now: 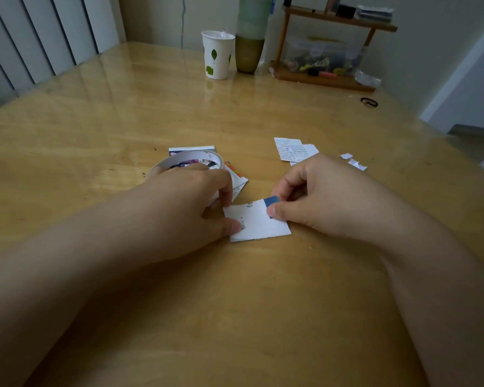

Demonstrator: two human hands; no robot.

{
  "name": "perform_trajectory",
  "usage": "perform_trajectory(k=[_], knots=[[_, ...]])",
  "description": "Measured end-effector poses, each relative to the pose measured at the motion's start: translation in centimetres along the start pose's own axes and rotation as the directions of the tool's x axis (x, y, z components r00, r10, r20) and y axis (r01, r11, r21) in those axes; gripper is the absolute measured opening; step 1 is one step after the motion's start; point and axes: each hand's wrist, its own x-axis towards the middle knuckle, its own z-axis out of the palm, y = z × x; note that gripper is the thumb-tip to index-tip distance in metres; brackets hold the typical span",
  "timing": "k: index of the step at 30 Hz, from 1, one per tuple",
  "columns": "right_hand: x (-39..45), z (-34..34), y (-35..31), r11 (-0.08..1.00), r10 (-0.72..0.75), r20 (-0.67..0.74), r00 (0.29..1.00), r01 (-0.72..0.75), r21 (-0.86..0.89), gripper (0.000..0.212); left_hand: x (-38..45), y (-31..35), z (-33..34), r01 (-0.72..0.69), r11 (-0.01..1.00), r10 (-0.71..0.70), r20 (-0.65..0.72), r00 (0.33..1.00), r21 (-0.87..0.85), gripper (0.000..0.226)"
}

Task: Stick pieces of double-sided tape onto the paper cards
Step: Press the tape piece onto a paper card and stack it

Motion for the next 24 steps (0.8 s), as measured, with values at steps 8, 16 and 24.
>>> perform_trajectory(k=[8,16,24], knots=[[0.03,-0.03,-0.18,1.0,-0.006,0.01,1.0,0.006,-0.004,0.016,-0.11,0.03,-0.1,0.002,1.0,-0.002,0.002,1.0,-0.006,0.021],[-0.09,-0.05,-0.27,1.0,-0.013,0.013,1.0,0.013,-0.02,0.015,-0.18,0.15,-0.13,0.013,1.0,-0.013,0.002,1.0,-0.004,0.022],[-0.23,-0.12,-0.25,0.999,-0.006,-0.005,1.0,0.006,0.039,0.014,-0.18,0.15,-0.01,0.022,1.0,-0.022,-0.008,1.0,-0.002,0.027]])
